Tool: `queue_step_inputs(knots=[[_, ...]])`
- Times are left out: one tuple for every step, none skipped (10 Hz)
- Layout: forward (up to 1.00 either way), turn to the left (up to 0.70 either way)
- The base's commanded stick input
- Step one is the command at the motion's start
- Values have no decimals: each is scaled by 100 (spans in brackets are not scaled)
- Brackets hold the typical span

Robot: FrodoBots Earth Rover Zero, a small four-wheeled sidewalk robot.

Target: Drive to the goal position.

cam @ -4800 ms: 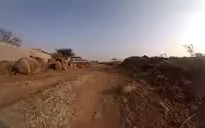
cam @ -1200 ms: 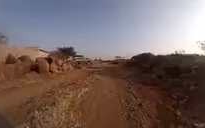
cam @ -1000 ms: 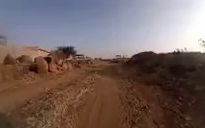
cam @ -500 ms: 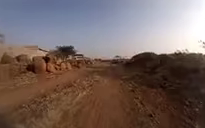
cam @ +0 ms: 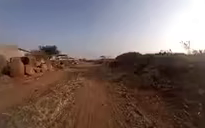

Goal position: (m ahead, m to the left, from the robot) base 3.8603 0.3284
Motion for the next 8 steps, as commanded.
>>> queue_step_inputs(knots=[[70,0],[70,0],[70,0],[70,0],[70,0],[70,0],[70,2],[70,10]])
